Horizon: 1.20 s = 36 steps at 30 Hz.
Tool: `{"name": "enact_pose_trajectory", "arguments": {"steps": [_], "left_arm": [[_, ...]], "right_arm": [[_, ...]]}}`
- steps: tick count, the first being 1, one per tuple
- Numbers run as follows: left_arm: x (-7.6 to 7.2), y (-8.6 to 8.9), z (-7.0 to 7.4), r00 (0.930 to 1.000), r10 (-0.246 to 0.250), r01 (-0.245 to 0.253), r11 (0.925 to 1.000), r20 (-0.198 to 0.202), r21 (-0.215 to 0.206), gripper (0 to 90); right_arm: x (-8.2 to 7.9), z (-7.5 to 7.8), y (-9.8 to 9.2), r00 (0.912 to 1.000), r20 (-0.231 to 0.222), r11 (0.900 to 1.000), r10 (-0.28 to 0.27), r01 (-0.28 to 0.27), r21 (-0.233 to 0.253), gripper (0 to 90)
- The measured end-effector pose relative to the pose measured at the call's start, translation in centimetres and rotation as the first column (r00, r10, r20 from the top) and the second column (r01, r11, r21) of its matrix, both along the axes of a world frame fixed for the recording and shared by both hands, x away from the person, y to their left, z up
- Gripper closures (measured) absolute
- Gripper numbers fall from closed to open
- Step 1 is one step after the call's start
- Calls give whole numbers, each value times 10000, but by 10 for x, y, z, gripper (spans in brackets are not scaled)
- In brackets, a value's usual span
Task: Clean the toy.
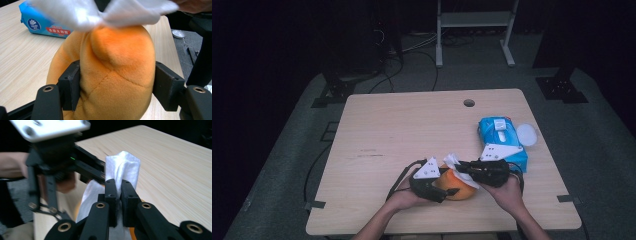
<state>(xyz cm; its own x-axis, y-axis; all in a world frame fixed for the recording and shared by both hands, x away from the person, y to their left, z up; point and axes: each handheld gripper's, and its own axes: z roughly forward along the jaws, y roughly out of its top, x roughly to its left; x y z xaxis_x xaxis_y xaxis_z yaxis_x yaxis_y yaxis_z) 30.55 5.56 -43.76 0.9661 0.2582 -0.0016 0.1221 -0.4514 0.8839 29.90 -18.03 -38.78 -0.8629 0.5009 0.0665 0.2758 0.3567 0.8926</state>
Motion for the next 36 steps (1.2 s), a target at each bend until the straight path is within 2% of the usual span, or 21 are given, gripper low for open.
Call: {"name": "enact_pose_trajectory", "arguments": {"steps": [4,7,8,12,17,20,22,23,25,27,28,31,36], "left_arm": [[2,2,-1,9999,41,-43,9999,-121,-109,323],[5,6,-1,9997,54,-58,9999,-244,-158,323],[7,8,-1,9994,93,-102,9996,-346,-266,323],[9,9,-1,9990,150,-164,9994,-425,-319,324],[9,9,-2,9988,218,-234,9991,-441,-358,325],[11,10,-2,9978,335,-360,9984,-573,-430,325],[13,12,-2,9958,490,-535,9969,-773,-569,325],[14,13,-2,9953,516,-564,9967,-815,-581,325],[15,15,-2,9946,563,-616,9964,-867,-589,324],[16,17,-1,9942,599,-654,9961,-888,-598,323],[17,18,-1,9937,640,-696,9959,-919,-585,323],[19,19,-1,9927,694,-758,9952,-984,-625,322],[21,21,-1,9902,803,-891,9933,-1145,-740,321]], "right_arm": [[5,-9,-17,9983,-340,9988,-479,483,102,843],[6,-13,-27,9962,-425,9970,-763,768,108,843],[7,-17,-39,9923,-578,9938,-1095,1104,132,842],[5,-22,-52,9875,-690,9896,-1414,1430,181,842],[0,-21,-51,9881,-615,9897,-1410,1423,162,842],[-3,-16,-44,9921,-431,9923,-1179,1193,327,841],[-6,-10,-37,9960,-300,9951,-840,854,492,841],[-8,-7,-31,9977,-94,9972,-678,681,297,841],[-8,-7,-29,9977,-81,9975,-673,675,226,841],[-6,-9,-31,9973,-132,9972,-724,726,201,842],[-2,-14,-37,9951,-320,9952,-939,947,248,842],[1,-19,-44,9929,-513,9933,-1073,1092,364,842],[1,-26,-54,9865,-703,9889,-1482,1488,26,841]]}}
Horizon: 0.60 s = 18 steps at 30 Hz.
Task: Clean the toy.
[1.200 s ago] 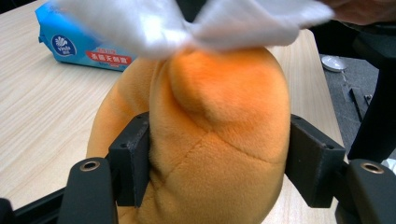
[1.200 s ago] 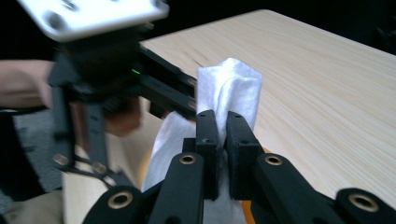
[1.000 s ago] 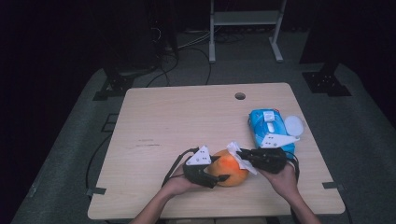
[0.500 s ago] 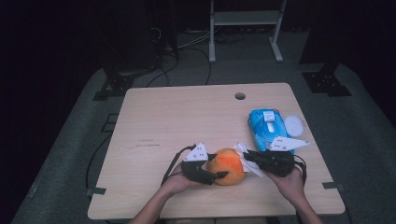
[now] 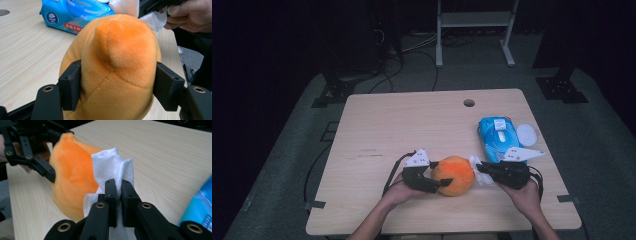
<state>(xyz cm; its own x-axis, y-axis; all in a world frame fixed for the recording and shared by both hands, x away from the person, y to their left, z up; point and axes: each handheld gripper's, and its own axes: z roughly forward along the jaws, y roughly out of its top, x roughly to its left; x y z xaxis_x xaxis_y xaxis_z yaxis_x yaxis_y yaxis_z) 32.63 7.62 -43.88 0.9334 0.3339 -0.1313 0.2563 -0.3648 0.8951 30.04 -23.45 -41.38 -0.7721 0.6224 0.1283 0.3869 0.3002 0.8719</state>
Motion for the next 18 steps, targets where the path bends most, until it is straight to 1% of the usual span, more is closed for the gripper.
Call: {"name": "enact_pose_trajectory", "arguments": {"steps": [3,4,6,8,10,13,14,15,16,17,18], "left_arm": [[-1,-2,0,10000,-36,36,10000,58,56,322],[-1,-2,0,9999,-38,37,10000,101,68,321],[-1,-2,0,10000,-26,26,10000,36,25,321],[-2,-2,-1,10000,-94,94,9999,29,40,321],[-3,-2,0,9998,-177,177,9998,64,91,320],[-2,0,0,9998,-190,190,9997,30,120,319],[-1,0,0,9999,-156,156,9999,-21,58,319],[-1,0,0,9999,-156,156,9999,-21,58,319],[-2,-2,0,9999,-130,130,9999,0,65,319],[-2,-2,0,9999,-130,130,9999,0,65,319],[-2,-3,1,9999,-132,131,9998,32,117,319]], "right_arm": [[1,-1,-2,10000,-60,9999,-9,10,101,841],[0,3,1,10000,49,9999,42,-43,152,841],[0,4,2,9999,95,9997,93,-95,203,842],[1,11,8,9993,249,9989,291,-300,372,841],[3,12,12,9991,279,9988,331,-341,353,841],[5,10,12,9992,220,9987,329,-337,369,842],[8,7,9,9998,80,9993,184,-187,312,842],[8,7,9,9998,80,9993,184,-187,312,842],[10,4,5,9999,-116,9991,61,-57,410,842],[10,4,5,9999,-116,9991,61,-57,410,842],[7,5,6,10000,3,9994,59,-59,348,841]]}}
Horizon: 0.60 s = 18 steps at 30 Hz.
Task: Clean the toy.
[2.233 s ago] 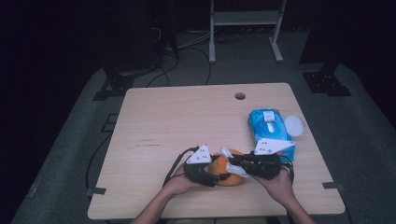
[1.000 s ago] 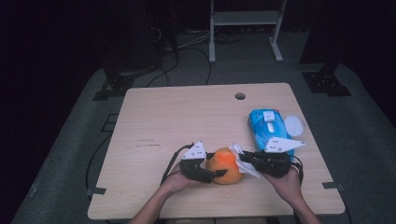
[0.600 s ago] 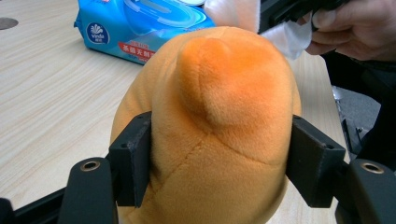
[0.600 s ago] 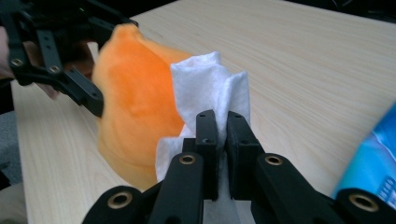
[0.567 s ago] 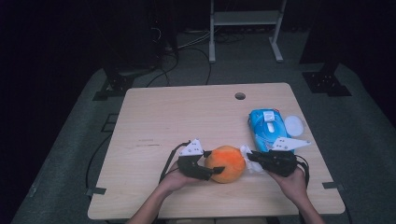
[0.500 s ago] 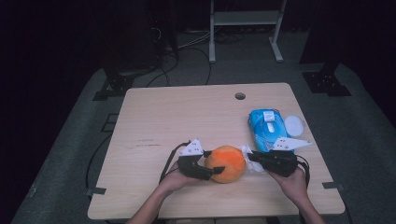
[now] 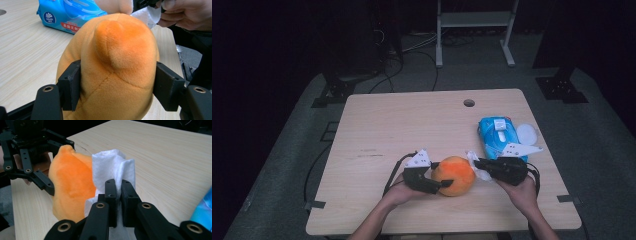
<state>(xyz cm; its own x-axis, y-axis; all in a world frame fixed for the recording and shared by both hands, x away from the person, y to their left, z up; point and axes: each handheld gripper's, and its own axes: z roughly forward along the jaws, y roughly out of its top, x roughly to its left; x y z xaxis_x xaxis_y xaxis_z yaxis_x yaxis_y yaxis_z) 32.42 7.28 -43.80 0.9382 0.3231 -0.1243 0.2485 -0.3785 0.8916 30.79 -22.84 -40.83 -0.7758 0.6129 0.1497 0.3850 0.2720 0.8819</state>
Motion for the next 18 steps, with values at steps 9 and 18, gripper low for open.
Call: {"name": "enact_pose_trajectory", "arguments": {"steps": [9,18], "left_arm": [[-2,-6,1,9998,183,-183,9998,33,34,318],[0,-3,2,9987,468,-470,9989,-213,-79,312]], "right_arm": [[-11,15,38,9916,584,9933,1157,-1150,-144,841],[-16,22,67,9779,834,9810,1919,-1888,-439,842]]}}
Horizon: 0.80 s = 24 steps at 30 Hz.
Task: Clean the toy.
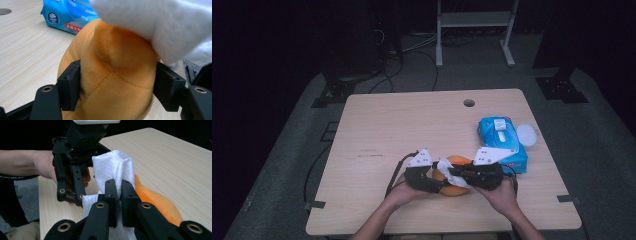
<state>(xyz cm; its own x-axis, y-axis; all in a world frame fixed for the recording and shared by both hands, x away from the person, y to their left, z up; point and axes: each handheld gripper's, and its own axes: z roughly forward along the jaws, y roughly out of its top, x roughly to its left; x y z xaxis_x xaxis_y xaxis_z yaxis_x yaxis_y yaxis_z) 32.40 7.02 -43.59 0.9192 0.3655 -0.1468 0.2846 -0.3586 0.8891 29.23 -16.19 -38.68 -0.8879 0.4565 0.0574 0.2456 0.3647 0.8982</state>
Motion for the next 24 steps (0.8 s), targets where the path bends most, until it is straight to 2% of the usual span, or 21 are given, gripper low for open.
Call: {"name": "enact_pose_trajectory", "arguments": {"steps": [1,2,5,6,7,8,12,15,16,18,21,24], "left_arm": [[1,1,0,9999,51,-51,10000,-86,-67,313],[4,5,-1,9993,137,-145,9996,-336,-237,313],[6,6,-1,9987,205,-221,9992,-466,-333,314],[6,6,-1,9988,221,-237,9991,-445,-340,314],[6,6,-1,9988,221,-237,9991,-445,-340,314],[5,3,-1,9989,230,-244,9991,-409,-334,314],[0,-3,0,9995,246,-249,9995,-173,-211,313],[-3,-8,-1,9997,253,-253,9995,-33,-191,312],[-7,-12,-1,9996,220,-220,9998,174,-40,312],[-9,-14,0,9992,238,-240,9997,310,83,310],[-11,-16,0,9989,233,-240,9996,399,152,305],[-11,-15,1,9989,-8,-2,9998,459,220,277]], "right_arm": [[1,0,-3,10000,6,10000,-65,65,4,842],[2,-3,-13,9994,0,9994,-352,352,-65,842],[4,-7,-24,9980,-66,9980,-626,626,-88,842],[5,-10,-34,9955,-217,9958,-918,916,-91,842],[5,-10,-34,9955,-217,9958,-918,916,-91,842],[7,-15,-46,9918,-378,9926,-1218,1216,-66,842],[9,-17,-57,9858,-555,9873,-1582,1586,22,842],[9,-16,-55,9851,-499,9864,-1643,1645,-7,841],[10,-14,-52,9867,-437,9876,-1567,1570,43,841],[11,-11,-46,9882,-367,9888,-1486,1490,68,841],[12,-7,-41,9899,-322,9902,-1381,1386,157,841],[15,-4,-34,9918,-284,9920,-1247,1252,133,841]]}}
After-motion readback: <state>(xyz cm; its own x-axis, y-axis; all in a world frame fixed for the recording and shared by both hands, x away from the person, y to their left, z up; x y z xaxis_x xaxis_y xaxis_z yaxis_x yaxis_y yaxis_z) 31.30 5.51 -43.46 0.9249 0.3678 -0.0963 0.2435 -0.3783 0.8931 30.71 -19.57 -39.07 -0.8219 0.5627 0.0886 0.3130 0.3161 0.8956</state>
